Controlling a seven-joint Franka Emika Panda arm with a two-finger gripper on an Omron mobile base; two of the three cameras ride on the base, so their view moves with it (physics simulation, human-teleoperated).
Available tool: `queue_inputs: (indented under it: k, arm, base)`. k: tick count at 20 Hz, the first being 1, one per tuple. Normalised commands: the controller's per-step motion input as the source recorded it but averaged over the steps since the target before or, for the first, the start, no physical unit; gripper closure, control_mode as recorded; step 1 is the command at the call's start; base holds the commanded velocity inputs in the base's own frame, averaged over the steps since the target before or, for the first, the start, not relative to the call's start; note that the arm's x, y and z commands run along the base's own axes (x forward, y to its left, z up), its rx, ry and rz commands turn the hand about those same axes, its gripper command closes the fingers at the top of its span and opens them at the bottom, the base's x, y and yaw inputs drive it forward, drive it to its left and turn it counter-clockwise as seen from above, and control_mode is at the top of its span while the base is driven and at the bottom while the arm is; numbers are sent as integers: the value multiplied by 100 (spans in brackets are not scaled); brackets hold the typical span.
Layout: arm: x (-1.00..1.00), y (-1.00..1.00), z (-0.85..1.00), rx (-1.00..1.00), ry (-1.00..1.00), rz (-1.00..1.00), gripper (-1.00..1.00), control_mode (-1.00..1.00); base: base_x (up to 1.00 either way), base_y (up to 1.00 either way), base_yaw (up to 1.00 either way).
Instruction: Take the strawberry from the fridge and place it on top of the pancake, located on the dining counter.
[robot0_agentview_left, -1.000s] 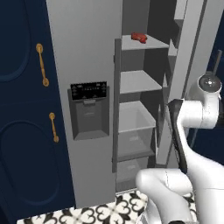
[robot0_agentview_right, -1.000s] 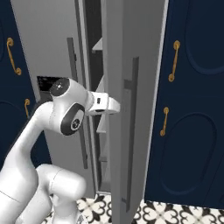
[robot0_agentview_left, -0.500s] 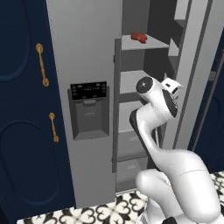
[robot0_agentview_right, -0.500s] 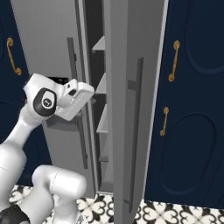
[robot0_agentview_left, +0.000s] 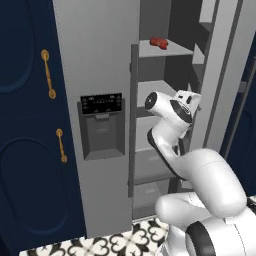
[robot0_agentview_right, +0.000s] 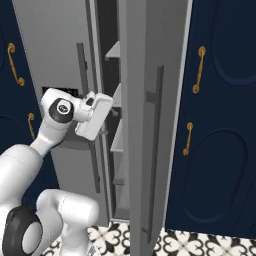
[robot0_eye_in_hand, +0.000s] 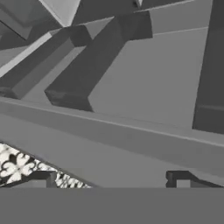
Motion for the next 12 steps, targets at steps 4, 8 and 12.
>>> queue_inputs:
  k: [4, 8, 12]
  arm:
    - [6, -55, 0, -11, 30, -8, -100, -100]
    - [-1, -63, -3, -8, 23, -11, -100, -100]
    - [-9, -69, -6, -6, 18, -12, -100, -100]
  base:
    - [0, 0, 0]
    - [0, 0, 0]
    - [0, 0, 0]
